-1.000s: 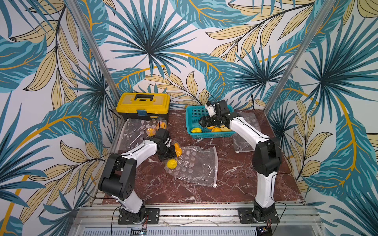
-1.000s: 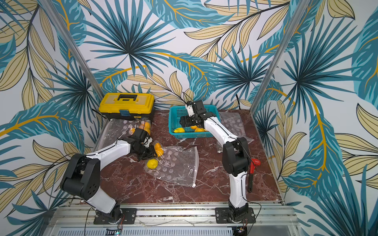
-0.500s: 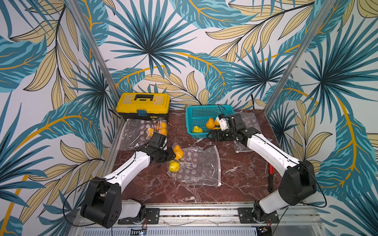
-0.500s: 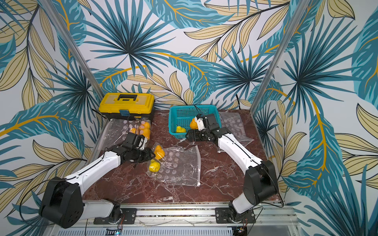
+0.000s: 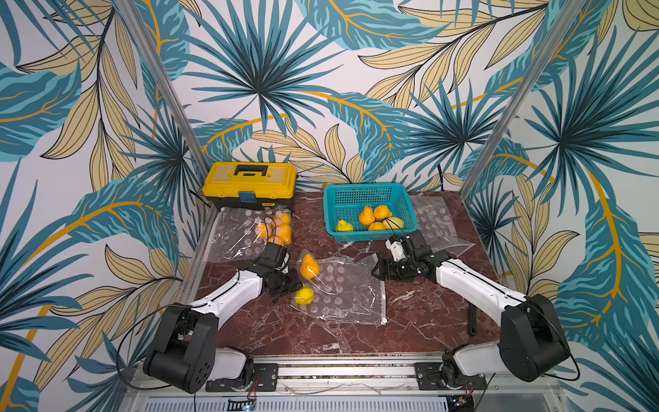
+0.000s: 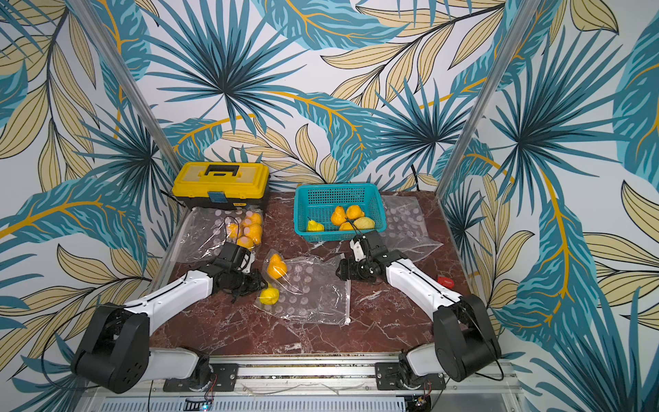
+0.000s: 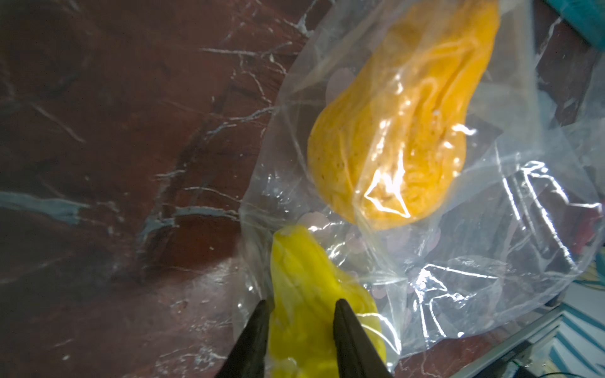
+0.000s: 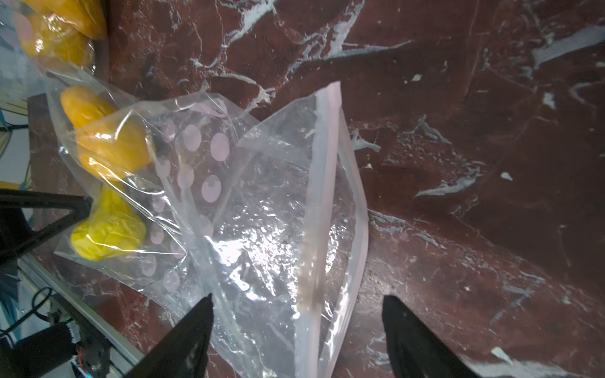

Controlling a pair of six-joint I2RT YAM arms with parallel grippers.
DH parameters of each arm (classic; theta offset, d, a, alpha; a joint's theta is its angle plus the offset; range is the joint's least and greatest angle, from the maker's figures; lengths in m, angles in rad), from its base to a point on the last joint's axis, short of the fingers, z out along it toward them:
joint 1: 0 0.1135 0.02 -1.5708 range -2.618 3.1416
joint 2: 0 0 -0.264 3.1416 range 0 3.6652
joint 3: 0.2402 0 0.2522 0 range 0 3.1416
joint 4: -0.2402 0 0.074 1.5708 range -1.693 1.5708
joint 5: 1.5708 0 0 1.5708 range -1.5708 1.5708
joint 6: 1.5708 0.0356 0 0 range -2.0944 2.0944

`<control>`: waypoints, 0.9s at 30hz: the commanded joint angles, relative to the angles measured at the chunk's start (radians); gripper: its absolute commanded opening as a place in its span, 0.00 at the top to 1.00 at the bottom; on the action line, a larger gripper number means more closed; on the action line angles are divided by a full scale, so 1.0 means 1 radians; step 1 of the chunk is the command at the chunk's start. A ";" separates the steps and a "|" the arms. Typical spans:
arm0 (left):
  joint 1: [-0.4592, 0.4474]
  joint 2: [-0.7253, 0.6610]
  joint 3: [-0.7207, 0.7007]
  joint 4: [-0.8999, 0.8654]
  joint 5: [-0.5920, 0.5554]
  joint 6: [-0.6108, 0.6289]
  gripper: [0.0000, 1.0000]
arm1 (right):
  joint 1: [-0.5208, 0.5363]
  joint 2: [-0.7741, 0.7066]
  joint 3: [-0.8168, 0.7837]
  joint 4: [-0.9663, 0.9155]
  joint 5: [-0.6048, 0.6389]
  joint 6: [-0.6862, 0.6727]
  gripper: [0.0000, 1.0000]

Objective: Open the zip-top bag and take out the pear
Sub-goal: Adjust the zipper food storage bag at the center of the board.

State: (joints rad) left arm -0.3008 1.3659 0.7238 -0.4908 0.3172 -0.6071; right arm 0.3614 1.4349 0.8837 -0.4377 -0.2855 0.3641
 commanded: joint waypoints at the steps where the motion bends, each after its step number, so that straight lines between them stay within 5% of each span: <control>1: 0.005 0.004 -0.008 0.032 0.018 0.006 0.80 | -0.001 0.040 -0.032 0.064 0.005 0.033 0.31; 6: 0.005 -0.012 0.010 0.031 0.030 0.007 0.98 | -0.001 0.095 -0.053 0.110 -0.008 0.051 0.58; 12: 0.003 -0.042 0.051 0.020 0.062 -0.006 1.00 | -0.002 0.134 -0.090 0.191 -0.040 0.085 0.86; 24: -0.030 -0.147 0.180 -0.134 0.026 -0.014 1.00 | -0.001 0.185 -0.118 0.296 -0.073 0.120 0.93; 27: -0.013 -0.142 0.145 -0.186 -0.054 -0.003 0.67 | -0.001 0.182 -0.123 0.297 -0.074 0.121 0.93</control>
State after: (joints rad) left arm -0.3260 1.2213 0.8879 -0.5816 0.3408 -0.6178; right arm 0.3614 1.6035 0.7868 -0.1604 -0.3462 0.4725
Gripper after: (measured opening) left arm 0.275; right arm 0.075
